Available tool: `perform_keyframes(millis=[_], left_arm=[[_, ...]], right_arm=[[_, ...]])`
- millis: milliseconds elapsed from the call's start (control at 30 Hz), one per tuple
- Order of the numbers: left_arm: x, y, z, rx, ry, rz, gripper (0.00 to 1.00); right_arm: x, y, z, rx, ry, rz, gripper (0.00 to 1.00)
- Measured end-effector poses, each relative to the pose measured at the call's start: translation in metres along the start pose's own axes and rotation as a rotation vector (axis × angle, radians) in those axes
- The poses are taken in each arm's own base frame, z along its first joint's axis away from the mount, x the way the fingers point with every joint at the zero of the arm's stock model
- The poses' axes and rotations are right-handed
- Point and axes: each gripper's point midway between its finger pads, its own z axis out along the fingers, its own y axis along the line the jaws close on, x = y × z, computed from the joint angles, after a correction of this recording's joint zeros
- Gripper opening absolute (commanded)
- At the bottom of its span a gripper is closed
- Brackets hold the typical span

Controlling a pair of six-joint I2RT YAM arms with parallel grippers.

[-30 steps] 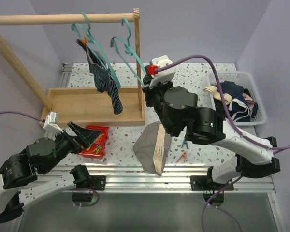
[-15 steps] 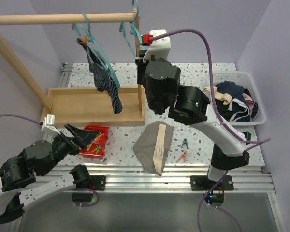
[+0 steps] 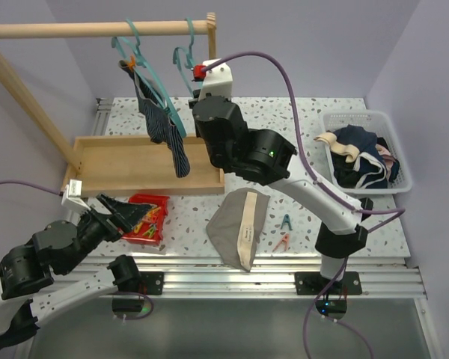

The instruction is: Remove the underwear clipped to the hanger

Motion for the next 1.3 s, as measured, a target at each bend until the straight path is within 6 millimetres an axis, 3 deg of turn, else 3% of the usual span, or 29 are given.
perform_keyframes(millis=[133,267,300,433,533,633,733,900,967,1033,1133,1300], left_arm=[[-0.002,0.0,-0.002,0.007,-0.006,-0.007,1.0],[0.0,0.002,0.0,0.003,-0.004,-0.004,1.0],[0.001,0.002,0.001,0.002,-0.003,-0.001,1.0],[0.005,0.005,0.005,-0.01,0.003,0.01,1.0],[0.008,0.003,0.01,-0.011,0.009,0.028,1.0],[0.016,0.003,0.019,-0.023,0.028,0.049,1.0],[0.029,0.006,0.031,-0.04,0.061,0.076,1.0],[0.05,0.012,0.046,-0.054,0.119,0.102,1.0],[0.057,0.012,0.05,-0.049,0.14,0.106,1.0],[0.064,0.011,0.053,-0.044,0.163,0.112,1.0],[0.076,0.012,0.059,-0.046,0.204,0.132,1.0],[0.091,0.018,0.067,-0.059,0.25,0.144,1.0]], right_arm=[[0.011,0.0,0.0,-0.008,0.021,0.01,0.61],[0.035,-0.011,-0.009,-0.012,0.082,-0.034,0.95],[0.042,-0.014,-0.012,-0.017,0.099,-0.039,0.98],[0.075,-0.046,-0.038,-0.03,0.173,-0.051,0.98],[0.1,-0.083,-0.065,-0.017,0.22,-0.012,0.98],[0.138,-0.124,-0.092,0.031,0.293,0.029,0.98],[0.197,-0.153,-0.109,0.115,0.41,0.042,0.98],[0.322,-0.188,-0.128,0.284,0.699,-0.026,0.93],[0.357,-0.206,-0.136,0.348,0.788,-0.01,0.86],[0.378,-0.221,-0.14,0.4,0.843,0.036,0.83],[0.394,-0.224,-0.139,0.401,0.876,0.111,0.83],[0.409,-0.184,-0.123,0.237,0.942,0.194,0.85]])
